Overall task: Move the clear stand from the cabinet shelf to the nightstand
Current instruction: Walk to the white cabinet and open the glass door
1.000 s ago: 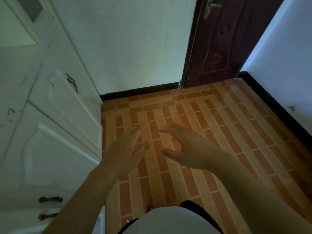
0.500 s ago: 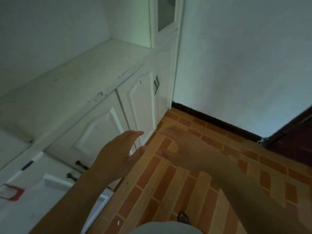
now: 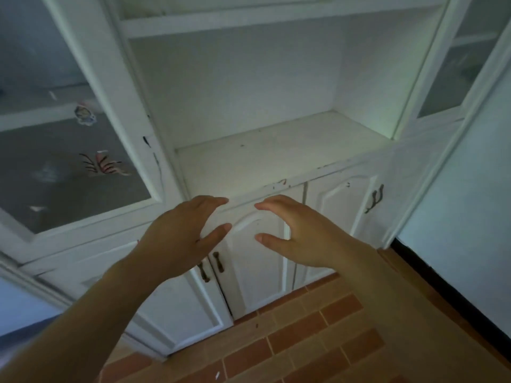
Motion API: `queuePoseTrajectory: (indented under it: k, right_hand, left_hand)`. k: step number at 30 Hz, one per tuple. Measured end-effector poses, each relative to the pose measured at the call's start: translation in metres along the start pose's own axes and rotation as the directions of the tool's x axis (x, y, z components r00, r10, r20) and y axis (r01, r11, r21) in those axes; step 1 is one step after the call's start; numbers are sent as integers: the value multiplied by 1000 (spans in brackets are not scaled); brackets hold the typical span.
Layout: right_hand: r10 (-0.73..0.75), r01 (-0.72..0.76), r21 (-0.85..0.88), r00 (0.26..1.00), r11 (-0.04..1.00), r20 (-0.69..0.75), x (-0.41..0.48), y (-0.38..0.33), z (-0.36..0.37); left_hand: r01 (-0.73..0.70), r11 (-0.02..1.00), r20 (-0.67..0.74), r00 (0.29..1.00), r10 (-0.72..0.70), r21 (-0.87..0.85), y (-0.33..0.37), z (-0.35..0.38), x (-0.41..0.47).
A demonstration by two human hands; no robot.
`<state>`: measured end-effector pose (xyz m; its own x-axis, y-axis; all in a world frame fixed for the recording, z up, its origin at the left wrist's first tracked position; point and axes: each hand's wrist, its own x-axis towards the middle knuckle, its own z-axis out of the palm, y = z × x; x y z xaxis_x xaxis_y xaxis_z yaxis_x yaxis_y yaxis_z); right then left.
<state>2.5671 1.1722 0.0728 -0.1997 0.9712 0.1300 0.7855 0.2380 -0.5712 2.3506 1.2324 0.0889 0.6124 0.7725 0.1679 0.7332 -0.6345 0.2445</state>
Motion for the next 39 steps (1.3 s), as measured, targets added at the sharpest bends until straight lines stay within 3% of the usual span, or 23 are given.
queuePoseTrajectory:
  k: [13,28,35,39]
  right_hand:
    - [-329,313,-126,934,941,-138,122,-93,-39]
    - [-471,405,-257,831,877,-297,227,-158,-96]
    - [-509,469,-200,762,860,-400,257,-166,-111]
    - [-545,518,-186,732,835,-409,275,-164,-125]
  left_hand:
    - [137,984,-269,958,-103,110,-64,-122,17]
    - [110,950,-531,845,66,292,-124,-227,58]
    - [84,939,-548,827,121,334,-132,-251,78]
    - [89,940,-613,777,142,330,-128,-269,98]
